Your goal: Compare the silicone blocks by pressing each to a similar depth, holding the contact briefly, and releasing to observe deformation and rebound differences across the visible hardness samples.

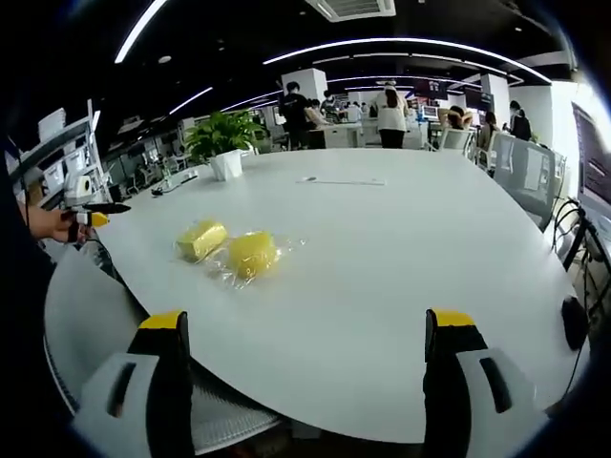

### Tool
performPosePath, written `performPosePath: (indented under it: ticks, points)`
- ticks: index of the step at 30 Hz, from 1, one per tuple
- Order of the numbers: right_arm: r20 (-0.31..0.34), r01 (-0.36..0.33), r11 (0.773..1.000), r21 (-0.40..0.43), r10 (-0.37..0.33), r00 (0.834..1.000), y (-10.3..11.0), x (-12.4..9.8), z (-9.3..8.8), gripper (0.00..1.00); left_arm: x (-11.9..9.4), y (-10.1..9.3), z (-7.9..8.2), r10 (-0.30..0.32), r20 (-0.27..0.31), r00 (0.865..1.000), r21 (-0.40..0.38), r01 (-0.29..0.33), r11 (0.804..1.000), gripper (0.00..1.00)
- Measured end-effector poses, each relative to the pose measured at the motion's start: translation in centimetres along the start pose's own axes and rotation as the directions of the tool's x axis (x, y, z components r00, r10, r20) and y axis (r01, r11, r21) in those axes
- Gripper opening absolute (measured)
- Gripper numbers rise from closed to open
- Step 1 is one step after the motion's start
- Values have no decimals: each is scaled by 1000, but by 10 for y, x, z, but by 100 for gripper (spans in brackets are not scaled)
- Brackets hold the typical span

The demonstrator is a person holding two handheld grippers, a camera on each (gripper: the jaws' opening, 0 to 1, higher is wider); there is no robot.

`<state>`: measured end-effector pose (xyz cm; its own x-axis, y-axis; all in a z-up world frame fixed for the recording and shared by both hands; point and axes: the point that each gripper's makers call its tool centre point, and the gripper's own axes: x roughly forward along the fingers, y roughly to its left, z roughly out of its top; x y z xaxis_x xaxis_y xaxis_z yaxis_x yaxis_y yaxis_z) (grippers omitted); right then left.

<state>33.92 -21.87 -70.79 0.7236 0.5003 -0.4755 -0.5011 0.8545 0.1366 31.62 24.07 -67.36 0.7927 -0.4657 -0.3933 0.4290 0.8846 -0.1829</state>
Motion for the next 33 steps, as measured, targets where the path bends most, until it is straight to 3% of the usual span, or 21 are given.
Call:
performPosePath:
  ticks: [3,14,22,27,33]
  points:
    - [-1,-13,1000,-2,13,1000,4,5,1,96,0,7,-1,-14,13,1000,-35,14,999,100]
    - [-13,-13,1000,9,13,1000,7,14,-3,96,12,22,-2,-11,1,1000,-21,11,1000,100]
    - [-15,-8,1000,19,9,1000,6,13,-4,96,22,11,14,-30,-2,1000,2,30,1000,100]
    - [-22,5,1000,24,-4,1000,3,9,-7,96,27,-2,11,-41,-20,999,9,41,999,100]
    - [-15,8,999,32,-7,1000,3,6,-8,96,28,-6,5,-41,-40,998,-73,38,997,100]
